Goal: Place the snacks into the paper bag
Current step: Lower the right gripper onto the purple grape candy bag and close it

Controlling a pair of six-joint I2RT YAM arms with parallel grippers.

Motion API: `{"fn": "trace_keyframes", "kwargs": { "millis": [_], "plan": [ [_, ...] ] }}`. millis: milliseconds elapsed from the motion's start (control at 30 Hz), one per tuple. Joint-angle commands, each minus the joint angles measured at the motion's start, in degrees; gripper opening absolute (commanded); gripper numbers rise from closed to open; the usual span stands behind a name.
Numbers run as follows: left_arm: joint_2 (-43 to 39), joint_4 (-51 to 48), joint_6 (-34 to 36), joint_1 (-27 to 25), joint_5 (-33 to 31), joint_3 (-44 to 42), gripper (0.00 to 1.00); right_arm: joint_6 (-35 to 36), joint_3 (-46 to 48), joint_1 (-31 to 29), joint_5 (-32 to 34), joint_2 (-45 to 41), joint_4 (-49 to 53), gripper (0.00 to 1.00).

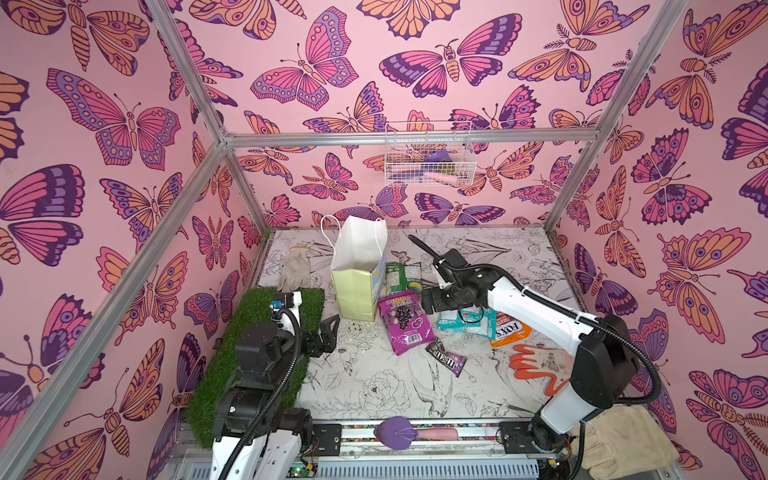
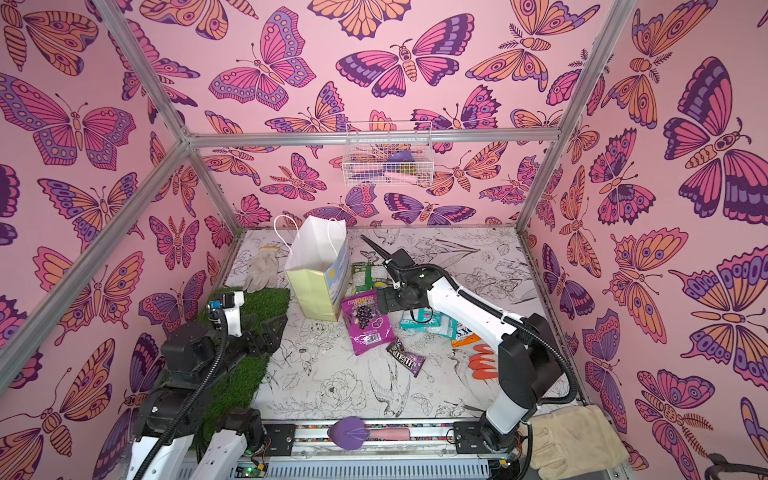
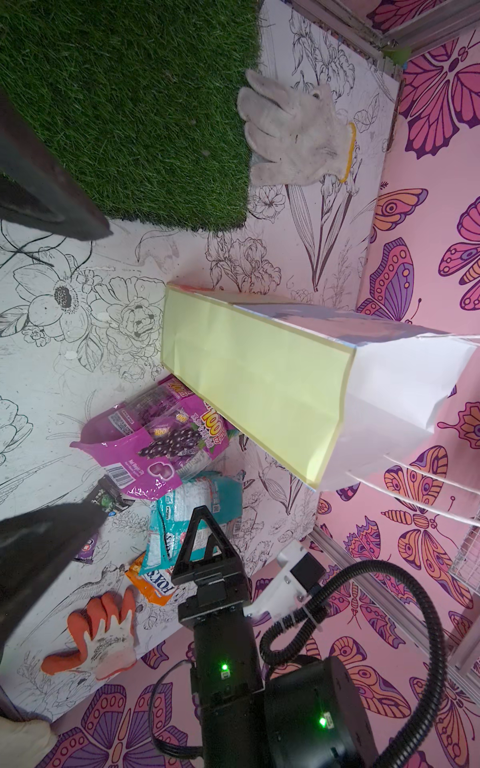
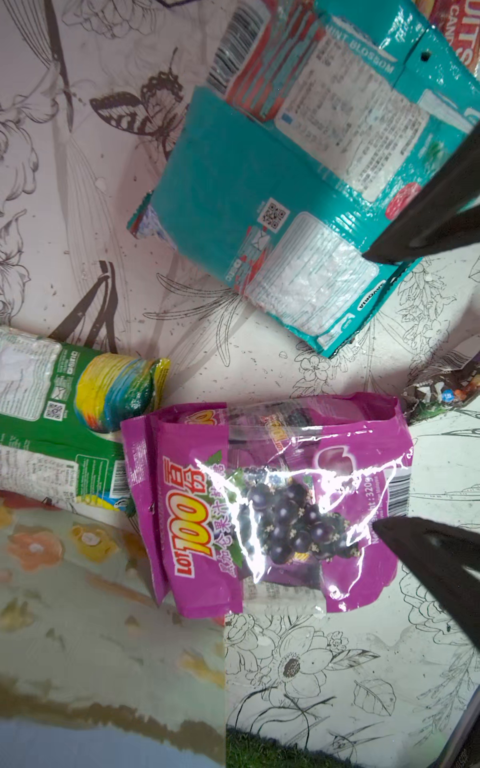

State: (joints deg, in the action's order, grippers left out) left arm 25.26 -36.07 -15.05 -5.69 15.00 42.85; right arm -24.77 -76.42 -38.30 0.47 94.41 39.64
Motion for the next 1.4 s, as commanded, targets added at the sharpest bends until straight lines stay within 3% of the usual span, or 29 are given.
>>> {"fn": "trace_keyframes", "kwargs": {
  "millis": [0,1367],
  "plan": [
    [0.2,-0.8,0.4,-0.5,-0.5,-0.8,1.0,-1.2,0.2,0.6,-3.1,1.4,0.0,0.92],
    [0.3,-0.9,0.3,-0.7,-0.8,-0.8,1.0,-0.4,1.4,0.9,-11.1,10.0,-6.2,0.67]
  ]
}}
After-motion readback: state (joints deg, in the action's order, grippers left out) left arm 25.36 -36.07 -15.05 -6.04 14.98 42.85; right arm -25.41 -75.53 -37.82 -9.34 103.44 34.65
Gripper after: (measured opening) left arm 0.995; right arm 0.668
